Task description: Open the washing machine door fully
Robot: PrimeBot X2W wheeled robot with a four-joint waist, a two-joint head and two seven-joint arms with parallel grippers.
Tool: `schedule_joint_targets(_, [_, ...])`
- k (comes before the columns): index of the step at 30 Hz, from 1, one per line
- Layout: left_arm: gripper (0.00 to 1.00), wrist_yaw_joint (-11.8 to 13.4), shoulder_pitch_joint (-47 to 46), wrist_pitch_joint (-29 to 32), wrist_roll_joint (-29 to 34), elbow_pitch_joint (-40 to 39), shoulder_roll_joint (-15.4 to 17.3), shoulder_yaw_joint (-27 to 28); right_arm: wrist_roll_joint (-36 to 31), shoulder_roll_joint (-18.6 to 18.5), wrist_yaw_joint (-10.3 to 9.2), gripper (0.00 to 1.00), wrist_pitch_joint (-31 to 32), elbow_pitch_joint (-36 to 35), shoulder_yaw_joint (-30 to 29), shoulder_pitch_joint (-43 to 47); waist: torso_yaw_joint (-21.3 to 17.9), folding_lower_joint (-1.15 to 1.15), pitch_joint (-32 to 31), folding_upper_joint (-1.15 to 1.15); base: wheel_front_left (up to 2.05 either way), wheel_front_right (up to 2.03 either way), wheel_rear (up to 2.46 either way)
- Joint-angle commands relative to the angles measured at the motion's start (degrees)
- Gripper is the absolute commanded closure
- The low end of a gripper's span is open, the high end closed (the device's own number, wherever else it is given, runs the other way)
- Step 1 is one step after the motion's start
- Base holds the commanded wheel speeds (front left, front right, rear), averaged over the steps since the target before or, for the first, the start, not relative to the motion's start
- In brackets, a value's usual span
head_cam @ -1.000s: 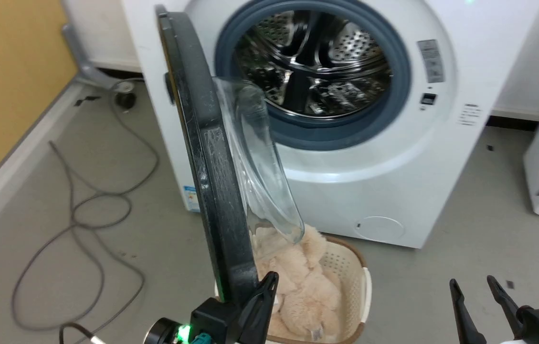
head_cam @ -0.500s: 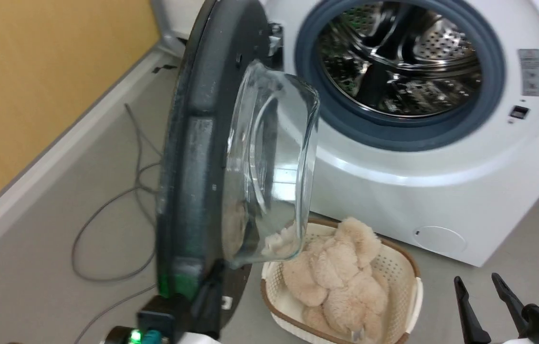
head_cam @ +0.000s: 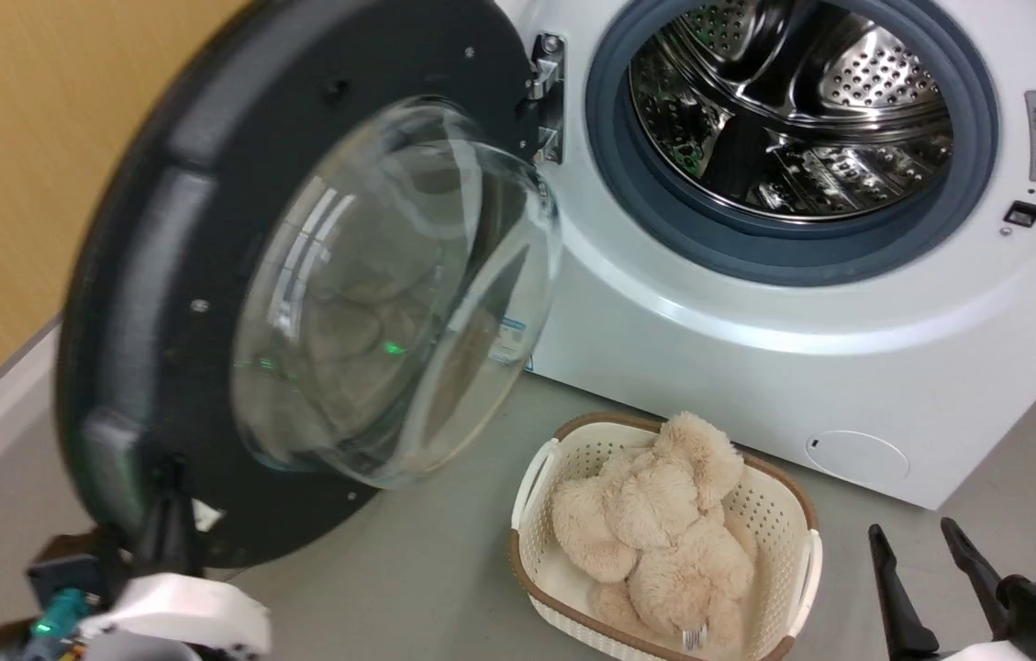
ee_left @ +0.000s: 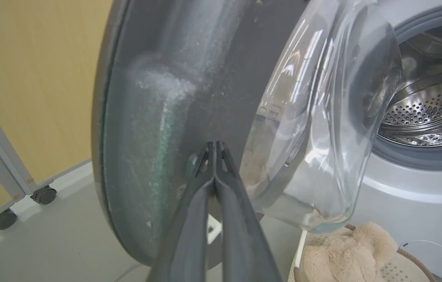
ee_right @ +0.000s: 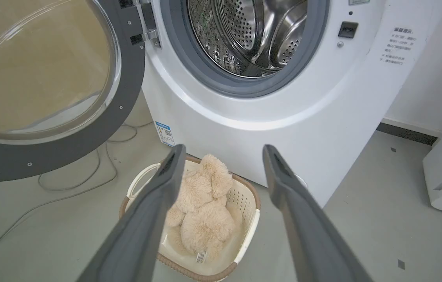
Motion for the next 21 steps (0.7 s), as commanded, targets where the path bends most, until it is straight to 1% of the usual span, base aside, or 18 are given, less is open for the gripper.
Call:
schedule_joint_targets(1, [1.00, -0.23, -1.07, -0.55, -0.28, 0.68, 0.55, 0.50, -0.34, 0.15, 0.03, 0.00, -0.06, -0.19, 0.07, -0.58, -0.25, 0.00, 0.08, 0.00, 0.00, 0.00, 0.00])
schedule_joint_targets(9, [1.00, -3.96, -8.83, -5.66, -3.20, 15.32, 4.21, 6.35, -0.34, 0.15, 0.03, 0.00, 0.18, -0.08, 0.28, -0.80, -1.91, 0.00, 0.61, 0.00, 0.00, 0.00, 0.00])
schedule_joint_targets(10, [1.00, -5.05, -11.63, -6.60, -3.52, 20.23, 4.77, 7.93, -0.31, 0.15, 0.03, 0.00, 0.22, -0.01, 0.37, -0.86, -2.34, 0.00, 0.71, 0.00, 0.00, 0.00, 0.00])
schedule_joint_targets(14, [1.00, -6.85, -14.34, -7.07, -3.44, 25.84, 5.47, 9.80, -0.30, 0.15, 0.03, 0.00, 0.28, 0.20, 0.51, -0.87, -2.89, 0.00, 0.56, 0.00, 0.00, 0.00, 0.00])
schedule_joint_targets(17, [1.00, -7.62, -14.86, -7.12, -2.24, 27.35, 5.33, 11.39, -0.19, 0.15, 0.03, 0.00, 0.24, 0.48, 0.75, -0.80, -3.45, 0.00, 0.11, 0.00, 0.00, 0.00, 0.00])
schedule_joint_targets(21, [1.00, -8.27, -13.29, -7.14, 0.07, 26.08, 3.62, 13.08, 0.23, 0.15, 0.03, 0.00, 0.05, 0.66, 0.68, -0.56, -3.75, 0.00, -0.25, 0.00, 0.00, 0.00, 0.00])
